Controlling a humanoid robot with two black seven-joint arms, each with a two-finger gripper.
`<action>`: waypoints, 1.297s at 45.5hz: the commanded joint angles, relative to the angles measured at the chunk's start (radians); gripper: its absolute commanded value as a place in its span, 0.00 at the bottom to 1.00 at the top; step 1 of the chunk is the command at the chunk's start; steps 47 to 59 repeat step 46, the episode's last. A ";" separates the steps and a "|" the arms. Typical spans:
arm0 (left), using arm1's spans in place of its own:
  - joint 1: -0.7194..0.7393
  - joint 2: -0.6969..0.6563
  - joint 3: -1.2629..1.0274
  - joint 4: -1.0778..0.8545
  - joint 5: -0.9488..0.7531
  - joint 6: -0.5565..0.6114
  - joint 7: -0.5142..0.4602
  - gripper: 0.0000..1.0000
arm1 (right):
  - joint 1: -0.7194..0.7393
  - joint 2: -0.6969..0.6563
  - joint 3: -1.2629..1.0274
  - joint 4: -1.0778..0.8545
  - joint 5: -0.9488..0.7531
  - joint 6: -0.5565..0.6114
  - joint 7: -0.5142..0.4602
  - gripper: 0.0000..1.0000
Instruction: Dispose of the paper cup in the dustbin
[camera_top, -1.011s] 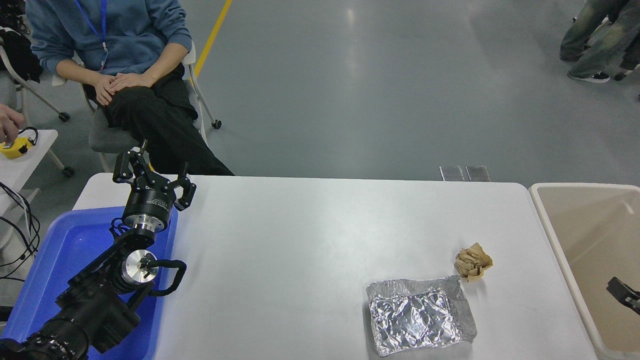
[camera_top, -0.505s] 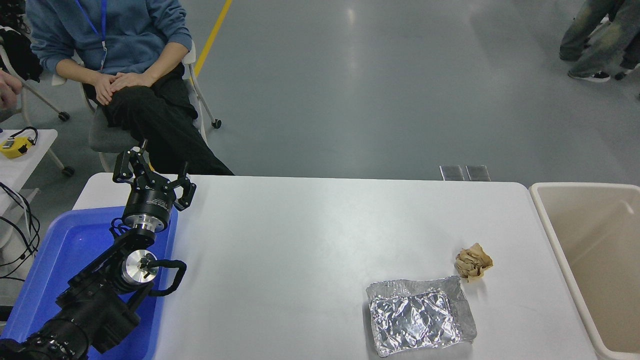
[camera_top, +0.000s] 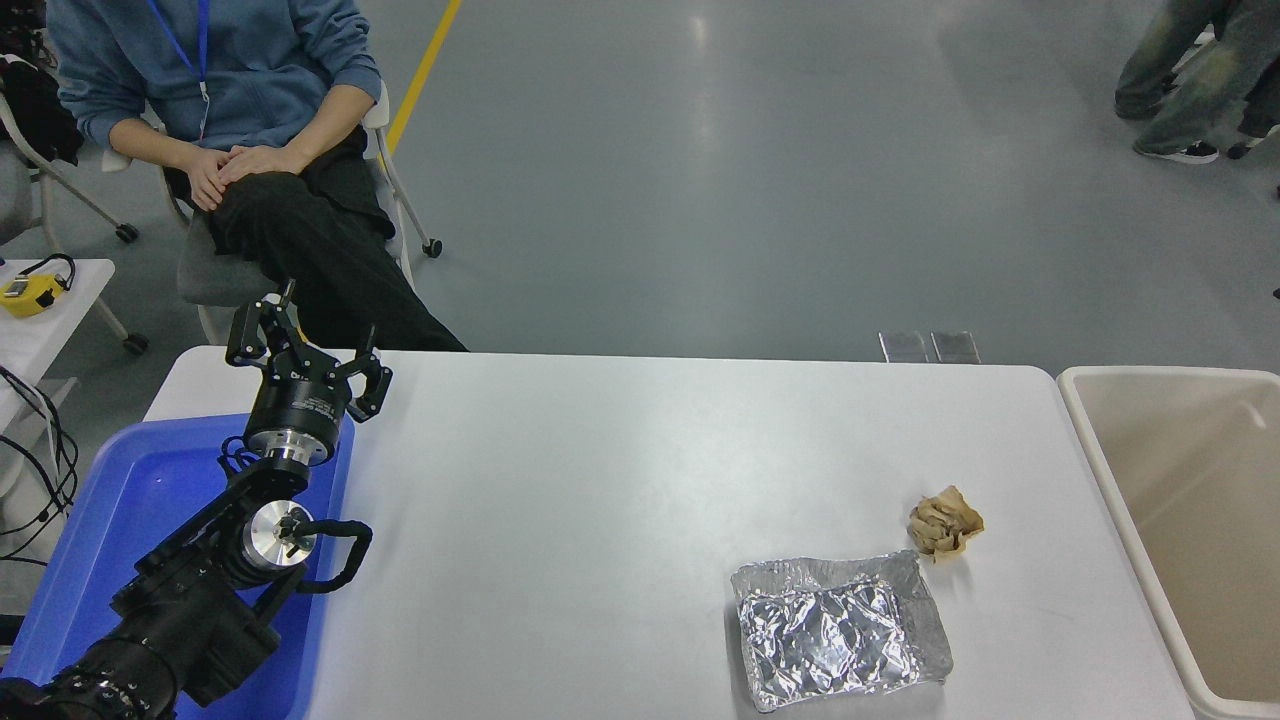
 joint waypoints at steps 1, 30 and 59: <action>0.000 0.000 0.000 0.002 0.000 0.000 0.000 1.00 | 0.100 0.179 0.165 0.008 0.065 0.015 -0.065 0.99; 0.000 0.000 0.000 0.000 0.000 0.000 0.000 1.00 | 0.067 0.560 0.455 0.089 0.088 0.004 -0.071 0.99; 0.000 0.000 0.000 0.002 0.000 0.000 0.000 1.00 | 0.018 0.535 0.519 0.071 0.111 -0.051 -0.062 0.99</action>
